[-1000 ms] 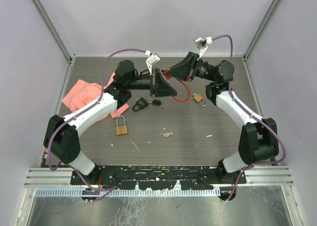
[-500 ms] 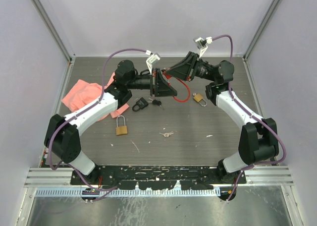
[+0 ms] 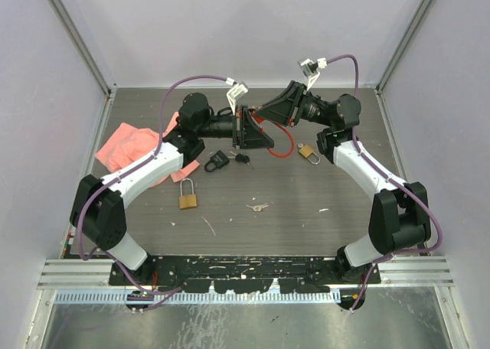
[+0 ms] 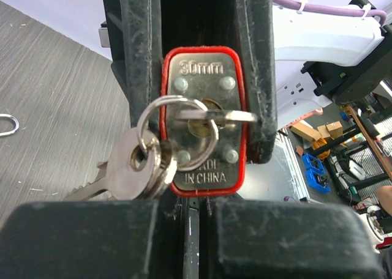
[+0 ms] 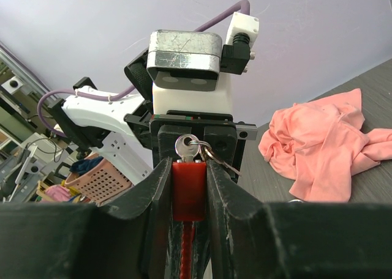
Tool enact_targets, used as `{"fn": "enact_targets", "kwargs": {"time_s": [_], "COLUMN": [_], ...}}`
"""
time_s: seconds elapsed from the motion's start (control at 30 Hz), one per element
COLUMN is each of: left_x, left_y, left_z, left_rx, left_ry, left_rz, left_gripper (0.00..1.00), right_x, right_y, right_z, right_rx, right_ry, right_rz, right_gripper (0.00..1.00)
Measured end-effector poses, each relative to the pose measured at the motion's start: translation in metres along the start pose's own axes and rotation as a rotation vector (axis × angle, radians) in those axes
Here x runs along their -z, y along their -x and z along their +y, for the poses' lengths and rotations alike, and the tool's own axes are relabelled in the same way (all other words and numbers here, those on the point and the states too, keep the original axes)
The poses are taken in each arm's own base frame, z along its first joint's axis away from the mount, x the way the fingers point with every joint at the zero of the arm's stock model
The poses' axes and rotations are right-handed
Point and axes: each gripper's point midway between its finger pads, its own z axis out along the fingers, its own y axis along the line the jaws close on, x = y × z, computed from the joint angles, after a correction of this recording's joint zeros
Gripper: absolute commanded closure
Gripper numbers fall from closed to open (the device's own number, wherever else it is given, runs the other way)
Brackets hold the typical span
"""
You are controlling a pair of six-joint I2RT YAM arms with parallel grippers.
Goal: Lock with the key
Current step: Lock the lock.
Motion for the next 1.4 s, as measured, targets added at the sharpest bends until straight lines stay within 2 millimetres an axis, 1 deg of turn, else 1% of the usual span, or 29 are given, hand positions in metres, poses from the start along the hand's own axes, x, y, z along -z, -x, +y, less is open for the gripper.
{"fn": "enact_targets", "kwargs": {"time_s": [0.63, 1.07, 1.27, 1.4], "left_x": [-0.001, 0.001, 0.001, 0.003], "left_y": [0.005, 0.012, 0.012, 0.008], "left_z": [-0.003, 0.006, 0.007, 0.011], "left_rx": [0.0, -0.005, -0.005, -0.001], "left_ry": [-0.007, 0.03, 0.034, 0.055], "left_rz": [-0.016, -0.055, -0.058, -0.066], "left_gripper": [1.0, 1.0, 1.0, 1.0], "right_x": [0.0, -0.001, -0.001, 0.001], "right_y": [0.002, 0.003, 0.003, -0.001], "right_z": [-0.003, -0.004, -0.005, -0.009], "right_rx": [0.0, -0.002, 0.0, -0.004], "right_ry": [-0.011, -0.017, -0.019, -0.028], "right_rz": [-0.017, -0.024, -0.026, -0.023], "right_gripper": [0.99, 0.99, 0.99, 0.99]}}
